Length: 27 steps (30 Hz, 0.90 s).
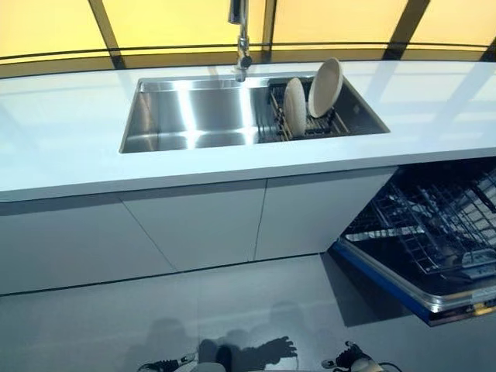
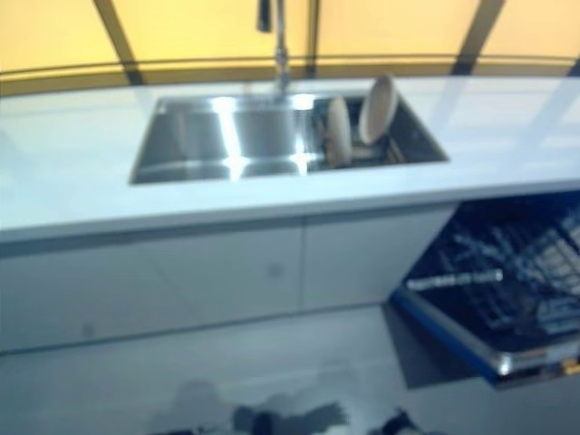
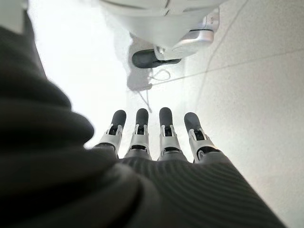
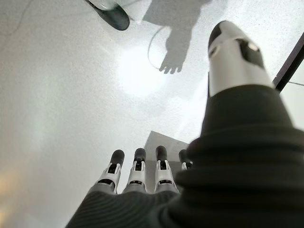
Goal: Take plates into dishwasher
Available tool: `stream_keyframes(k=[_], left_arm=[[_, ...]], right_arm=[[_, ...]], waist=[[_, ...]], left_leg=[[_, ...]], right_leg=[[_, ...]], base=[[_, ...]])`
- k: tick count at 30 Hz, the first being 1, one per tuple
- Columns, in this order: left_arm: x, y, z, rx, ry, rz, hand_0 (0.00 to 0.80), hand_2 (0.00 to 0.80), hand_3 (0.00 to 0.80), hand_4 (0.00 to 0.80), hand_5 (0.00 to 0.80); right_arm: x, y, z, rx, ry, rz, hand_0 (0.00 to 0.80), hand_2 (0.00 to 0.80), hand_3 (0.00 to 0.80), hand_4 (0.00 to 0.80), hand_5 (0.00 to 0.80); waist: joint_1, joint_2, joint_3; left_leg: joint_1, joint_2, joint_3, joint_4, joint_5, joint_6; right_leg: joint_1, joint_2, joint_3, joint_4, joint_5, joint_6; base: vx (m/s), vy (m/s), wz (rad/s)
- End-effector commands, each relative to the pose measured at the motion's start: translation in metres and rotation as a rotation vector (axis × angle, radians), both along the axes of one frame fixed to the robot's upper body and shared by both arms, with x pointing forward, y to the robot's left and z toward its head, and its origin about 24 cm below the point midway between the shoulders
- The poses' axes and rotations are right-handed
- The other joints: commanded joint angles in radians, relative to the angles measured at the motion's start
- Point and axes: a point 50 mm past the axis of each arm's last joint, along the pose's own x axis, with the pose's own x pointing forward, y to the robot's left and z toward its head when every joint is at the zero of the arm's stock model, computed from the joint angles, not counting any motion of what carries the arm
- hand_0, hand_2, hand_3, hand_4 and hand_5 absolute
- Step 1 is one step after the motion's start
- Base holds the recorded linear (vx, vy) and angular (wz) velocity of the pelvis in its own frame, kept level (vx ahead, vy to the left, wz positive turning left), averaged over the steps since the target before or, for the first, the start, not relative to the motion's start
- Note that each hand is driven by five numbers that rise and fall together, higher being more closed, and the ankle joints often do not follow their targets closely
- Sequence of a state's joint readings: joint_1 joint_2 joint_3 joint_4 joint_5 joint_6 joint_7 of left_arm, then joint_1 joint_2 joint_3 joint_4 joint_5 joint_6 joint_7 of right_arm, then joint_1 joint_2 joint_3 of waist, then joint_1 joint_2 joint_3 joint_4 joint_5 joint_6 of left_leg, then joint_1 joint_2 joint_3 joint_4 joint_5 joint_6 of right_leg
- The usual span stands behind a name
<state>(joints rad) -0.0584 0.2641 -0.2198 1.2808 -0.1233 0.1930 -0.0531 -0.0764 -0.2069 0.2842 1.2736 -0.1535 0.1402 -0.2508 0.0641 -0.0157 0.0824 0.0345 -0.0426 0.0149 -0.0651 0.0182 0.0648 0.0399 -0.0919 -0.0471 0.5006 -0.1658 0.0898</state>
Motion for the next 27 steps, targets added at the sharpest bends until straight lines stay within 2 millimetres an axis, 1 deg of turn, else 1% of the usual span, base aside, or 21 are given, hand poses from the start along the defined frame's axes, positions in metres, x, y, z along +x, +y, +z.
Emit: stream_keyframes(k=[1, 2, 3, 4, 5, 6, 7, 8, 9, 10, 11, 14, 16, 18, 20, 21, 22, 23, 24, 25, 27], left_arm=[[-0.012, 0.003, -0.002, 0.022, 0.056, -0.031, 0.0, 0.0, 0.0, 0.0, 0.0], [-0.008, 0.006, 0.0, 0.021, 0.026, -0.052, 0.0, 0.0, 0.0, 0.0, 0.0], [-0.008, 0.006, 0.0, 0.022, 0.022, -0.058, 0.0, 0.0, 0.0, 0.0, 0.0], [-0.008, 0.01, 0.001, 0.027, -0.004, -0.073, 0.0, 0.0, 0.0, 0.0, 0.0], [-0.009, 0.011, 0.001, 0.028, -0.012, -0.075, 0.0, 0.0, 0.0, 0.0, 0.0], [-0.011, 0.015, 0.002, 0.027, -0.03, -0.081, 0.0, 0.0, 0.0, 0.0, 0.0], [-0.013, 0.018, 0.003, 0.021, -0.04, -0.088, 0.0, 0.0, 0.0, 0.0, 0.0], [-0.018, 0.018, 0.002, 0.023, -0.043, -0.094, 0.0, 0.0, 0.0, 0.0, 0.0], [-0.026, 0.017, 0.001, 0.029, -0.039, -0.09, 0.0, 0.0, 0.0, 0.0, 0.0], [-0.031, 0.017, 0.0, 0.028, -0.032, -0.082, 0.0, 0.0, 0.0, 0.0, 0.0], [-0.036, 0.018, 0.0, 0.02, -0.026, -0.097, 0.0, 0.0, 0.0, 0.0, 0.0], [-0.044, 0.019, 0.0, 0.02, -0.011, -0.165, 0.0, 0.0, 0.0, 0.0, 0.0], [-0.045, 0.02, 0.0, 0.023, -0.021, -0.155, 0.0, 0.0, 0.0, 0.0, 0.0], [-0.047, 0.021, 0.001, 0.02, -0.028, -0.16, 0.0, 0.0, 0.0, 0.0, 0.0], [-0.051, 0.023, 0.001, 0.021, -0.031, -0.143, 0.0, 0.0, 0.0, 0.0, 0.0], [-0.052, 0.023, 0.001, 0.019, -0.033, -0.136, 0.0, 0.0, 0.0, 0.0, 0.0], [-0.056, 0.024, 0.001, 0.011, -0.037, -0.129, 0.0, 0.0, 0.0, 0.0, 0.0], [-0.057, 0.024, 0.002, 0.005, -0.037, -0.139, 0.0, 0.0, 0.0, 0.0, 0.0], [-0.057, 0.024, 0.002, 0.005, -0.038, -0.145, 0.0, 0.0, 0.0, 0.0, 0.0], [-0.056, 0.022, 0.002, -0.003, -0.042, -0.172, 0.0, 0.0, 0.0, 0.0, 0.0], [-0.053, 0.02, 0.002, -0.012, -0.06, -0.196, 0.0, 0.0, 0.0, 0.0, 0.0]], right_arm=[[0.016, -0.021, 0.011, -0.055, -0.09, -0.031, 0.0, 0.0, 0.0, 0.0, 0.0], [0.019, -0.024, 0.013, -0.058, -0.106, -0.038, 0.0, 0.0, 0.0, 0.0, 0.0], [0.02, -0.025, 0.013, -0.059, -0.11, -0.042, 0.0, 0.0, 0.0, 0.0, 0.0], [0.023, -0.029, 0.015, -0.068, -0.125, -0.046, 0.0, 0.0, 0.0, 0.0, 0.0], [0.024, -0.031, 0.016, -0.071, -0.127, -0.045, 0.0, 0.0, 0.0, 0.0, 0.0], [0.027, -0.034, 0.018, -0.082, -0.127, -0.036, 0.0, 0.0, 0.0, 0.0, 0.0], [0.029, -0.036, 0.019, -0.086, -0.13, -0.051, 0.0, 0.0, 0.0, 0.0, 0.0], [0.03, -0.036, 0.019, -0.086, -0.133, -0.067, 0.0, 0.0, 0.0, 0.0, 0.0], [0.031, -0.036, 0.019, -0.082, -0.126, -0.074, 0.0, 0.0, 0.0, 0.0, 0.0], [0.03, -0.035, 0.019, -0.078, -0.119, -0.084, 0.0, 0.0, 0.0, 0.0, 0.0], [0.03, -0.036, 0.019, -0.073, -0.126, -0.1, 0.0, 0.0, 0.0, 0.0, 0.0], [0.032, -0.04, 0.021, -0.072, -0.139, -0.099, 0.0, 0.0, 0.0, 0.0, 0.0], [0.034, -0.043, 0.023, -0.075, -0.146, -0.095, 0.0, 0.0, 0.0, 0.0, 0.0], [0.036, -0.047, 0.025, -0.069, -0.151, -0.096, 0.0, 0.0, 0.0, 0.0, 0.0], [0.04, -0.05, 0.028, -0.065, -0.163, -0.086, 0.0, 0.0, 0.0, 0.0, 0.0], [0.041, -0.051, 0.028, -0.065, -0.167, -0.09, 0.0, 0.0, 0.0, 0.0, 0.0], [0.042, -0.053, 0.029, -0.063, -0.171, -0.1, 0.0, 0.0, 0.0, 0.0, 0.0], [0.041, -0.054, 0.029, -0.067, -0.167, -0.109, 0.0, 0.0, 0.0, 0.0, 0.0], [0.04, -0.055, 0.029, -0.069, -0.166, -0.113, 0.0, 0.0, 0.0, 0.0, 0.0], [0.036, -0.057, 0.029, -0.079, -0.156, -0.14, 0.0, 0.0, 0.0, 0.0, 0.0], [0.035, -0.06, 0.029, -0.07, -0.155, -0.156, 0.0, 0.0, 0.0, 0.0, 0.0]], waist=[[-0.037, 0.029, 0.0], [-0.054, 0.029, 0.013], [-0.061, 0.026, 0.019], [-0.084, 0.015, 0.036], [-0.089, 0.021, 0.042], [-0.095, 0.028, 0.057], [-0.086, 0.021, 0.065], [-0.074, 0.014, 0.064], [-0.066, 0.01, 0.061], [-0.066, 0.011, 0.059], [-0.062, 0.012, 0.058], [-0.061, 0.016, 0.051], [-0.065, 0.022, 0.046], [-0.066, 0.029, 0.039], [-0.063, 0.03, 0.034], [-0.06, 0.025, 0.037], [-0.052, 0.009, 0.049], [-0.045, -0.002, 0.06], [-0.04, -0.004, 0.065], [-0.021, 0.0, 0.087], [0.006, 0.023, 0.107]], left_leg=[[-0.043, -0.038, -0.026, 0.055, 0.013, -0.009], [-0.014, -0.034, -0.042, 0.049, -0.012, -0.014], [-0.002, -0.038, -0.05, 0.047, -0.024, -0.014], [0.033, -0.052, -0.079, 0.046, -0.064, -0.019], [0.041, -0.045, -0.087, 0.052, -0.079, -0.019], [0.059, -0.038, -0.108, 0.068, -0.104, -0.019], [0.058, -0.04, -0.109, 0.099, -0.131, -0.016], [0.051, -0.04, -0.101, 0.121, -0.143, -0.016], [0.053, -0.035, -0.097, 0.148, -0.154, -0.024], [0.061, -0.022, -0.089, 0.159, -0.159, -0.032], [0.07, -0.007, -0.076, 0.166, -0.167, -0.04], [0.111, 0.017, -0.073, 0.147, -0.174, -0.058], [0.123, 0.035, -0.083, 0.149, -0.163, -0.073], [0.124, 0.057, -0.095, 0.199, -0.113, -0.098], [0.107, 0.084, -0.104, 0.316, -0.001, -0.13], [0.081, 0.087, -0.093, 0.378, 0.034, -0.131], [0.016, 0.087, -0.064, 0.501, 0.066, -0.127], [-0.06, 0.091, -0.034, 0.58, 0.082, -0.124], [-0.087, 0.087, -0.025, 0.594, 0.074, -0.12], [-0.17, 0.065, 0.012, 0.578, 0.054, -0.111], [-0.204, 0.041, 0.069, 0.394, 0.047, -0.113]], right_leg=[[-0.095, -0.004, 0.01, -0.191, 0.24, 0.014], [-0.155, -0.021, 0.0, -0.304, 0.249, 0.014], [-0.172, -0.028, -0.003, -0.339, 0.271, 0.021], [-0.263, -0.057, 0.006, -0.46, 0.38, 0.053], [-0.27, -0.056, 0.008, -0.481, 0.394, 0.055], [-0.297, -0.055, 0.021, -0.491, 0.405, 0.051], [-0.277, -0.061, 0.007, -0.472, 0.391, 0.046], [-0.25, -0.074, -0.027, -0.477, 0.379, 0.049], [-0.225, -0.073, -0.041, -0.47, 0.365, 0.044], [-0.216, -0.064, -0.043, -0.452, 0.342, 0.04], [-0.205, -0.063, -0.062, -0.439, 0.321, 0.034], [-0.18, -0.054, -0.105, -0.438, 0.295, 0.017], [-0.179, -0.04, -0.112, -0.432, 0.274, 0.0], [-0.178, -0.024, -0.124, -0.424, 0.253, -0.022], [-0.166, -0.008, -0.145, -0.431, 0.235, -0.051], [-0.152, -0.009, -0.153, -0.435, 0.23, -0.061], [-0.126, -0.017, -0.152, -0.439, 0.218, -0.078], [-0.097, -0.021, -0.149, -0.438, 0.203, -0.091], [-0.086, -0.021, -0.15, -0.439, 0.199, -0.093], [-0.041, -0.018, -0.146, -0.446, 0.179, -0.089], [0.009, -0.008, -0.133, -0.467, 0.169, -0.056]], base=[[0.342, -0.13, 0.44], [0.214, -0.143, 0.34], [0.322, -0.266, 0.34], [0.237, -0.187, 0.34], [0.315, -0.236, 0.48], [0.23, -0.185, 0.58], [0.246, -0.223, 0.67], [0.226, -0.222, 0.73], [0.207, -0.196, 0.72], [0.21, -0.207, 0.54], [0.182, -0.188, 0.35], [0.19, -0.164, 0.18], [0.118, -0.107, 0.01], [0.076, -0.094, -0.11], [0.04, -0.099, -0.13], [0.094, -0.152, -0.2], [0.121, -0.157, -0.22], [0.128, -0.139, -0.17], [0.161, -0.075, -0.05], [0.179, 0.02, -0.07], [0.206, 0.088, -0.17]])
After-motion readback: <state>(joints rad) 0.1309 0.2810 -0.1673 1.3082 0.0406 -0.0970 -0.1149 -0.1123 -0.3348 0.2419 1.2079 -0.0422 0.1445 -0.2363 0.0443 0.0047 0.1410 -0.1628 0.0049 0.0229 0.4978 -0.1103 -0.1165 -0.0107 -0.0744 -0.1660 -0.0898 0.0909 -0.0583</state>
